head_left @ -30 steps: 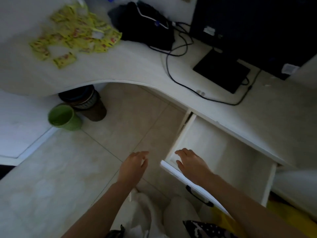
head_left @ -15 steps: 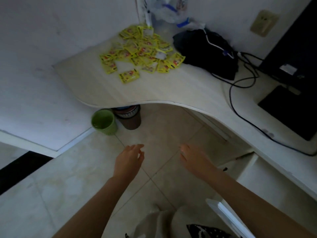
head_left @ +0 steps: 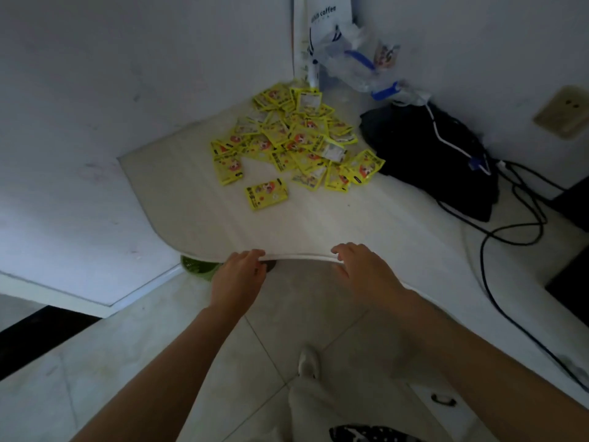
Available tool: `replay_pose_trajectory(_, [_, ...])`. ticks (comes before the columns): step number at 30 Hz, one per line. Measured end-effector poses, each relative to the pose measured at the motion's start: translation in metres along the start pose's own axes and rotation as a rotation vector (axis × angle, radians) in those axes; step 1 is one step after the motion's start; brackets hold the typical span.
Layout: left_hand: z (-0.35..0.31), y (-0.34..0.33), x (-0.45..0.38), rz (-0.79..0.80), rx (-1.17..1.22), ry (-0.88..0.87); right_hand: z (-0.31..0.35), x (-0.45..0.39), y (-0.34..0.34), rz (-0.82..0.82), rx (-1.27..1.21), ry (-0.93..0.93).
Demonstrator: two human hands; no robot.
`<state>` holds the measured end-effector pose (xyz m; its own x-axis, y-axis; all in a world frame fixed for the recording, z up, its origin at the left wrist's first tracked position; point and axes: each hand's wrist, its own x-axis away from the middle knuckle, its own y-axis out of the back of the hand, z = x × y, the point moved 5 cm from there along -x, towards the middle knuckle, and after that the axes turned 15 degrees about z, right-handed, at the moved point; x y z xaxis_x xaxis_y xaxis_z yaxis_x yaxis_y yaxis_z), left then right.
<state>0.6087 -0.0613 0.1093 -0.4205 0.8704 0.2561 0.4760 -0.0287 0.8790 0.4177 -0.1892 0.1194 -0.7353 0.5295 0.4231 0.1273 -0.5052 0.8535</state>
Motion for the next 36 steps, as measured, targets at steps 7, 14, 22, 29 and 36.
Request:
replay_pose_trajectory(7, [0.008, 0.026, -0.087, 0.027, 0.008, 0.036, -0.026, -0.078, 0.051, 0.040, 0.060, -0.019])
replay_pose_trajectory(14, [0.021, 0.039, -0.169, 0.143, -0.062, 0.039, -0.052, -0.147, 0.081, 0.101, 0.087, -0.094])
replay_pose_trajectory(22, [0.030, 0.030, -0.243, 0.296, -0.124, -0.033, -0.095, -0.209, 0.103, 0.095, 0.130, -0.231])
replay_pose_trajectory(29, [0.024, 0.019, -0.268, 0.398, -0.226, -0.034, -0.149, -0.242, 0.108, 0.183, 0.256, -0.284])
replay_pose_trajectory(36, [0.025, 0.010, -0.283, 0.429, -0.276, 0.024, -0.147, -0.266, 0.135, 0.212, 0.469, -0.264])
